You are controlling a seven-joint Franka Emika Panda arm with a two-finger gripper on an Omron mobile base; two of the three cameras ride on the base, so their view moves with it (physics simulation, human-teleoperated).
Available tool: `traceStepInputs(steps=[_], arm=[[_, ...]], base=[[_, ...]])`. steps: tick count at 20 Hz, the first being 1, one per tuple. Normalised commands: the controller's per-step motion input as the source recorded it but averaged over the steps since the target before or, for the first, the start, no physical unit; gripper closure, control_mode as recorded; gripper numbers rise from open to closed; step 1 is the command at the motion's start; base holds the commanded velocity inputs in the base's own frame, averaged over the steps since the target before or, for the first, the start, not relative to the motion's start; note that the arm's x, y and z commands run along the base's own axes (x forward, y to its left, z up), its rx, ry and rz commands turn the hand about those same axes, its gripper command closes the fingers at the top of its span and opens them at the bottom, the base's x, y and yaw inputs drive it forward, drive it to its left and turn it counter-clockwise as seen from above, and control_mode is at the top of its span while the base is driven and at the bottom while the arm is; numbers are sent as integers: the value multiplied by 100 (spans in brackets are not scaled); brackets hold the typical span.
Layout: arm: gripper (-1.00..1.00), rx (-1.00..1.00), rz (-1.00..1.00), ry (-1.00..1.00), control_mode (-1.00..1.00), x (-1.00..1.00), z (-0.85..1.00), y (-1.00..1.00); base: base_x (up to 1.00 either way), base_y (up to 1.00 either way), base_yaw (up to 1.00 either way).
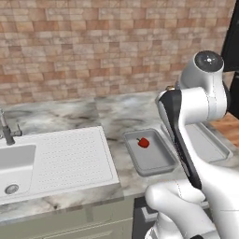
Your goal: Place one bell pepper and one chicken drumstick in each tupperware on the nearby counter, to pack two identical lunches.
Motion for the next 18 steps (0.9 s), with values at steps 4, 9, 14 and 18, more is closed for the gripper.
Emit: traceStepInputs(steps=[4, 9, 14, 18], arm=[[100, 0, 4, 0, -100, 9, -56, 0], [100, 7, 9, 8, -100, 0, -72, 0], [100, 9, 9, 1, -100, 8, -99, 0], [100, 5, 8, 6, -100, 24, -83, 0]], base=[[6, 0, 1], [0, 0, 0], [0, 0, 0], [0, 0, 0]])
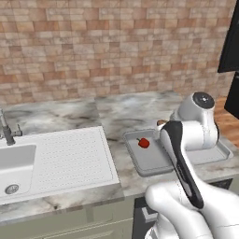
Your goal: Place one bell pepper and one chicken drumstick in each tupperware on the nearby counter, to pack two identical lunches.
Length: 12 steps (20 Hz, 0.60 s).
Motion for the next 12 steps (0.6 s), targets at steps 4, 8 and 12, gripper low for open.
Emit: traceStepInputs(steps=[4, 8, 12], arm=[[100, 0, 3, 12, -100, 24, -66, 0], [100, 0, 0, 21, -100, 21, -51, 0], [100, 0, 0, 18, -100, 26, -38, 0]], base=[[0, 0, 0], [0, 0, 0], [0, 0, 0]])
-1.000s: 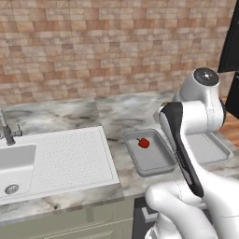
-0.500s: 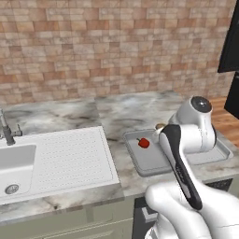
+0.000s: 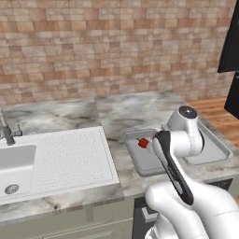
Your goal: Place one bell pepper and one chicken drumstick in each tupperware on the nearby counter, to pack two identical lunches.
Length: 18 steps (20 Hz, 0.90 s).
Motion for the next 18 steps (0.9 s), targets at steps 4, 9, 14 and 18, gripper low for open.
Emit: traceStepInputs(steps=[4, 9, 14, 18], arm=[[100, 0, 0, 9, -100, 29, -31, 0], [100, 0, 0, 1, -100, 37, -29, 0], [100, 0, 0, 0, -100, 30, -46, 0], [100, 0, 0, 1, -100, 22, -52, 0]], base=[[0, 0, 0], [0, 0, 0], [0, 0, 0], [0, 0, 0]])
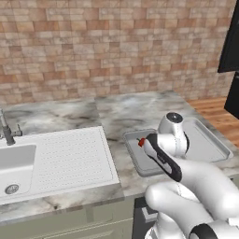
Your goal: Place one bell pepper and one chicken drumstick in each tupperware on the nearby counter, to pack two identical lunches.
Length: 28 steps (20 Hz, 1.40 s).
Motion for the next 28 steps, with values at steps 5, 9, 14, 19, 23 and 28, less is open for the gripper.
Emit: traceStepInputs(steps=[5, 9, 14, 19, 23, 28], arm=[[100, 0, 0, 2, -100, 26, -38, 0], [100, 0, 1, 4, -100, 12, -45, 0], [-100, 0, 1, 3, -100, 5, -48, 0], [-100, 0, 0, 0, -100, 2, -4, 0], [-100, 0, 0, -2, -100, 1, 39, -1], [-100, 0, 0, -3, -100, -5, 66, 0]], base=[[0, 0, 0], [0, 0, 0], [0, 0, 0], [0, 0, 0], [0, 0, 0], [0, 0, 0]])
